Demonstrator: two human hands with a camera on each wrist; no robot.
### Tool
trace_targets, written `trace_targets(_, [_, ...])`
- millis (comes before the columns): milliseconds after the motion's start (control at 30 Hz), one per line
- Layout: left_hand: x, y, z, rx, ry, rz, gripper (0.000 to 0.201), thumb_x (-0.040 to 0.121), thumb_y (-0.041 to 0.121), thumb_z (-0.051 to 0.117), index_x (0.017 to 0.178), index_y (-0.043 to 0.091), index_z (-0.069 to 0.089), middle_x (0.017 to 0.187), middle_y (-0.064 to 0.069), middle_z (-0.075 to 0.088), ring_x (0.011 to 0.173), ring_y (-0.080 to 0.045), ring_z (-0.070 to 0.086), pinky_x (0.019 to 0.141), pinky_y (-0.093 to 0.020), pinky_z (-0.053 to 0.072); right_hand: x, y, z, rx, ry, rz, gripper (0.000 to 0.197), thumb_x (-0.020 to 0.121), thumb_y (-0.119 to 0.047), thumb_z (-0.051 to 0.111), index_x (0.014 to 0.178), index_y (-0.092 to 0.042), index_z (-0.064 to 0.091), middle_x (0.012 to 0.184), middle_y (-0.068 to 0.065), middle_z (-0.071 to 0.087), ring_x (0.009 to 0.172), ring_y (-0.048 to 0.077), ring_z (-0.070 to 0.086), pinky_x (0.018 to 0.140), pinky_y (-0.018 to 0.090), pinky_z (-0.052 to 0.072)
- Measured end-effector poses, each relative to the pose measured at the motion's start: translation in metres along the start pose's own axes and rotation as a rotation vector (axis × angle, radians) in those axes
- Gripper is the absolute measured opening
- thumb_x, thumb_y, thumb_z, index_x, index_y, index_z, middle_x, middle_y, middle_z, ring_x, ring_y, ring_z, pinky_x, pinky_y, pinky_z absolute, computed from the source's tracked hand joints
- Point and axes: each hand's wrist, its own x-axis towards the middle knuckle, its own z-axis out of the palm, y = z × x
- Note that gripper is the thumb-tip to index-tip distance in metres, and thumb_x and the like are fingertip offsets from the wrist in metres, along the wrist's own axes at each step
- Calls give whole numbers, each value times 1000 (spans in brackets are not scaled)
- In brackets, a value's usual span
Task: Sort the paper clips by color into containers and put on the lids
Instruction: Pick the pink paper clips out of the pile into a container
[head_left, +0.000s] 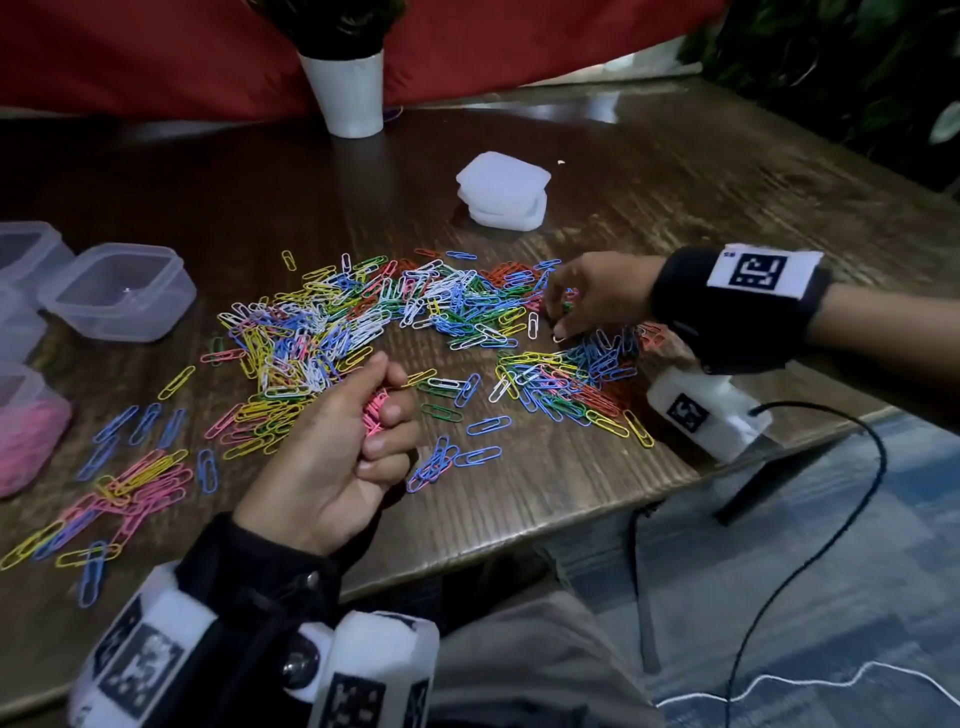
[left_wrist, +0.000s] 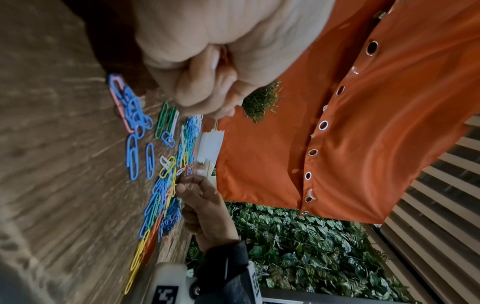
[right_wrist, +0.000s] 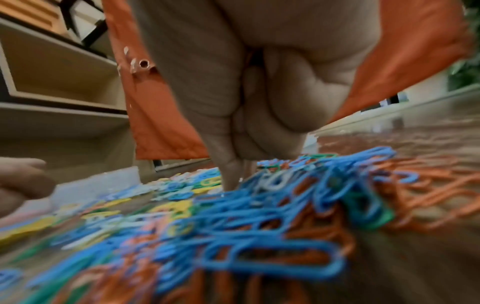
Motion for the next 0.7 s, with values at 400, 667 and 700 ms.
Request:
trace_targets(400, [0, -6, 7, 53, -9, 14, 31, 97, 29, 34, 71, 17, 44, 45, 7, 31, 26, 1, 23, 27, -5, 11, -5, 19, -13, 235, 137, 19, 27, 71, -19, 79, 89, -12, 61, 67, -6, 52, 64, 12, 46, 46, 13, 34])
trace_targets(667, [-5, -6, 8, 41, -13, 23, 30, 97, 29, 36, 71, 17, 45, 45, 6, 31, 27, 0, 22, 29, -3, 12, 29, -8, -3, -196, 100, -25, 19, 80, -18, 69, 95, -6, 69, 81, 4, 56, 79, 20, 51, 52, 21, 34])
trace_targets(700, [-5, -6, 8, 36, -13, 25, 30, 96, 29, 36, 70, 17, 46, 45, 6, 31, 26, 0, 22, 30, -3, 12, 31, -8, -3, -191, 84, -16, 19, 81, -16, 68, 96, -4, 69, 81, 5, 56, 78, 19, 51, 51, 20, 35])
